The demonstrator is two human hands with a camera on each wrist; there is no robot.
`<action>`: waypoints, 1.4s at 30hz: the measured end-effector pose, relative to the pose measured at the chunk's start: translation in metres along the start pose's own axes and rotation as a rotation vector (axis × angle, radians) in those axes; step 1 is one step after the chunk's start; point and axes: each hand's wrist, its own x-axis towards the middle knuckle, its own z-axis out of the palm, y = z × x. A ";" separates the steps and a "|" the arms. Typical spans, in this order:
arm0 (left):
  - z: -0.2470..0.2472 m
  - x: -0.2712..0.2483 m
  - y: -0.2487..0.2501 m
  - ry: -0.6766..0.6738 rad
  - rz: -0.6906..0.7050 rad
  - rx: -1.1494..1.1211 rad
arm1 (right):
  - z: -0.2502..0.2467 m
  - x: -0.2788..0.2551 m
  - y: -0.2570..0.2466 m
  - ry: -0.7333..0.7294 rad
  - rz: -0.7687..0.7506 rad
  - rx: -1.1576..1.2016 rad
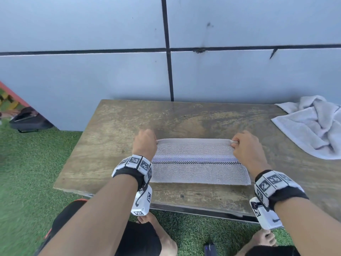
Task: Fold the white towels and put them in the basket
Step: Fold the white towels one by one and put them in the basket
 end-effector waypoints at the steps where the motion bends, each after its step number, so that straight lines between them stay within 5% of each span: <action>1: 0.000 -0.008 0.001 0.007 0.005 0.020 | 0.000 -0.006 0.001 0.000 -0.004 -0.004; 10: 0.022 -0.068 -0.021 0.052 0.036 -0.073 | -0.007 -0.056 0.010 -0.020 0.030 -0.038; 17: 0.022 -0.096 -0.031 -0.126 0.117 0.029 | -0.008 -0.093 0.030 0.004 -0.054 -0.124; 23: 0.012 -0.113 -0.041 -0.152 0.151 -0.086 | -0.009 -0.113 0.034 -0.035 -0.089 -0.114; 28: 0.010 -0.123 -0.034 -0.072 0.125 -0.045 | -0.013 -0.121 0.029 -0.041 -0.054 -0.135; 34: -0.016 -0.118 -0.020 -0.164 0.111 0.041 | -0.036 -0.114 0.020 -0.153 0.056 -0.109; 42: -0.102 -0.086 0.000 0.197 0.250 -0.194 | -0.122 -0.074 -0.017 0.235 -0.182 0.120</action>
